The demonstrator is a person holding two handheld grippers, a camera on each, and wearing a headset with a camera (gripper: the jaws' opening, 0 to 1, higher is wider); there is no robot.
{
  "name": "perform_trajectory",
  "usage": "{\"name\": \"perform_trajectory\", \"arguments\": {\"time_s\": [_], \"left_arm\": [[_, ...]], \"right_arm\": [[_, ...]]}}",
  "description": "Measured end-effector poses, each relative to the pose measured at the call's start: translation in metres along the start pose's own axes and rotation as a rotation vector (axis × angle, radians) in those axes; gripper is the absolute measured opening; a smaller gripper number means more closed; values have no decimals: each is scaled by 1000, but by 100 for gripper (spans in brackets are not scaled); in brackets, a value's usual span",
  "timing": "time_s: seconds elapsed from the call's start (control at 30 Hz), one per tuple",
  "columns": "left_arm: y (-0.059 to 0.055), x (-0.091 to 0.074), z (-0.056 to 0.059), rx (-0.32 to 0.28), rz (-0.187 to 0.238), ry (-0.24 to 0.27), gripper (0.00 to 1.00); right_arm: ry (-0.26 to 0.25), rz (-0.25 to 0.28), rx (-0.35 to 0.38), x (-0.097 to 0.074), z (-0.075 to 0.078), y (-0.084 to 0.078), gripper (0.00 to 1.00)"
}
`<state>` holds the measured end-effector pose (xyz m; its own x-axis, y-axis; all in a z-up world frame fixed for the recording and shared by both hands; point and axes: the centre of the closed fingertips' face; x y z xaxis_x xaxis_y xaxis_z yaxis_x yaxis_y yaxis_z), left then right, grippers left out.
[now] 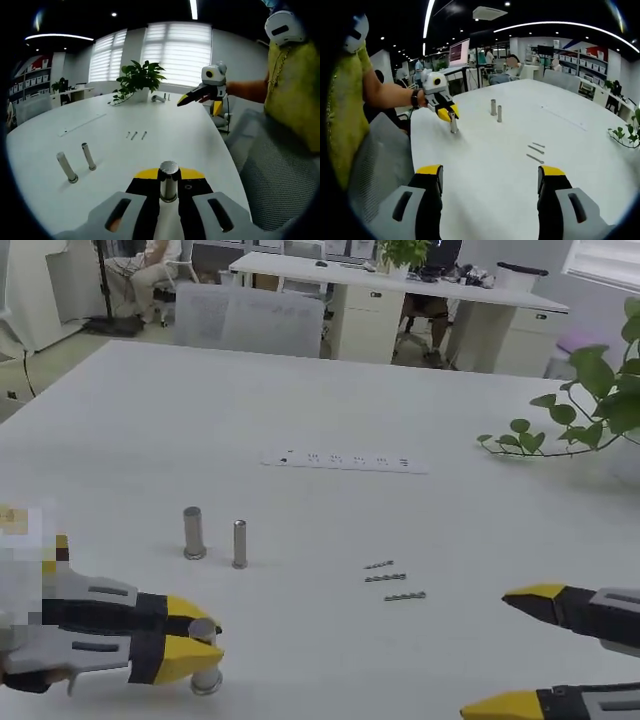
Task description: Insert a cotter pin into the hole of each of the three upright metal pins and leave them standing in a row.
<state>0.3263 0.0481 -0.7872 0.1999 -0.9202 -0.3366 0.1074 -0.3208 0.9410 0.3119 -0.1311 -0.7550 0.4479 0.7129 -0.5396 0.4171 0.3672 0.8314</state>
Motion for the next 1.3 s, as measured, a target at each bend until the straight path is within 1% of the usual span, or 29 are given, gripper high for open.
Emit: {"name": "perform_trajectory", "arguments": {"time_s": [0.1, 0.27, 0.43, 0.5, 0.57, 0.67, 0.9, 1.0, 1.2, 1.3], "left_arm": [[-4, 3, 2, 0, -6, -14, 10], [-6, 4, 5, 1, -2, -32, 10], [-11, 3, 4, 11, -7, -34, 10], [-15, 3, 3, 18, -21, -31, 10], [-21, 2, 2, 14, -35, -29, 10], [-25, 1, 0, 6, -38, -22, 10], [-25, 3, -4, 2, -31, -9, 10], [-25, 4, -5, 10, -33, -9, 10], [-27, 5, -2, 22, -45, -22, 10], [-27, 4, -1, 20, -42, -22, 10]], "right_arm": [[4, -3, -2, 2, -2, 0, 79], [9, -11, -6, 4, -3, -1, 79], [11, -13, -10, 6, -5, -1, 79], [13, -14, -10, 7, -6, -1, 79], [15, -16, -13, 8, -7, -1, 79], [15, -16, -15, 8, -8, -1, 79], [9, -18, -14, 7, -8, -1, 79], [9, -19, -13, 7, -8, -2, 79], [7, -20, -15, 7, -7, 0, 79], [7, -23, -17, 7, -7, -1, 79]]}}
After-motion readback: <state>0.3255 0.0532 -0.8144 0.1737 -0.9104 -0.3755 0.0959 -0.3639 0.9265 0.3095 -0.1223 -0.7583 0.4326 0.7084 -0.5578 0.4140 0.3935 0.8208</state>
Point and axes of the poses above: the centre of the closed fingertips' face, and the gripper's own axes: x roughly forward along the fingers, z roughly to its right, y roughly out of its top, and after that the axes turned 6 degrees about x, right-handed
